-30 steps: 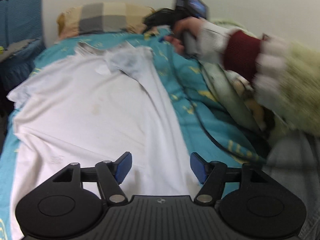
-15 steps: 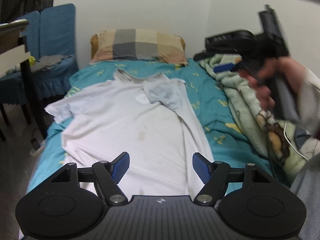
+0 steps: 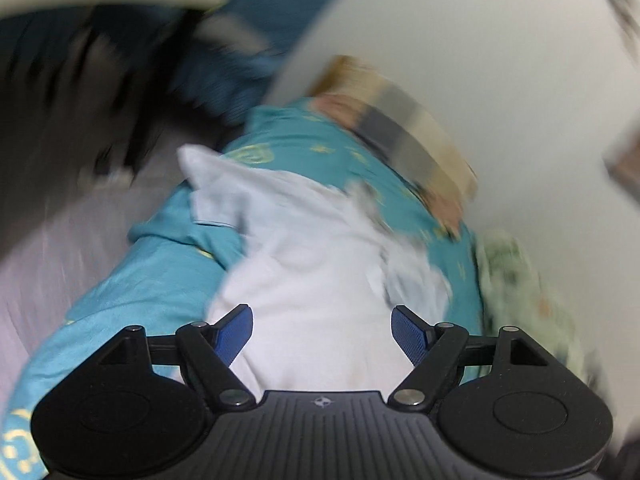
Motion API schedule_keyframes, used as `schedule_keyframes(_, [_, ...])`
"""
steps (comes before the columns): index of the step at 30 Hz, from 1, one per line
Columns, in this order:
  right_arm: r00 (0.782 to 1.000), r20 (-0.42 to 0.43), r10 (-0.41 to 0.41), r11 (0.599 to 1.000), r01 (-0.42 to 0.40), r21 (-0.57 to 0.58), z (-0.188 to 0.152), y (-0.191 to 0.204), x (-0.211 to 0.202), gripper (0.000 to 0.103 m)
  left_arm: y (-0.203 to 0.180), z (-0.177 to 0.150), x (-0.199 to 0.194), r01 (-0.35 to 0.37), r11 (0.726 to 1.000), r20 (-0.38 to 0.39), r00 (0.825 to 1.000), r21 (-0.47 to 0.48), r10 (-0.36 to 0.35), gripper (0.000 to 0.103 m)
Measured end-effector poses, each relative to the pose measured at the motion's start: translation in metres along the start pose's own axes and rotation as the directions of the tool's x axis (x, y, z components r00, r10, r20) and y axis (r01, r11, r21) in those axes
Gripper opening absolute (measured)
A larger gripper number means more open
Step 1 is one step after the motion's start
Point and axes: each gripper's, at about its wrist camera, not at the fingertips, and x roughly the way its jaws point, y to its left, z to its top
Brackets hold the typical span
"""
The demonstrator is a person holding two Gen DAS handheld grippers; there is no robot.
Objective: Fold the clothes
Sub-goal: 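Grasp the shirt hem with the left gripper and lift it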
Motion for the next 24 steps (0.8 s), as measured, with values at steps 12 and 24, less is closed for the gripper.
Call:
schedule_keyframes(12, [0.994,-0.107,-0.032,0.992,0.044,0.115,-0.011,-0.029,0.062,0.065,0.102,0.075,0.149,-0.021,0.965,-0.008,1.0,-0.262,0.02,0.066])
schedule_keyframes(24, [0.986,-0.167,0.006,0.976,0.03,0.218,-0.011,-0.045,0.106,0.065,0.121,0.083,0.181,0.02,0.979,0.012,1.0,-0.201,-0.018,0.003])
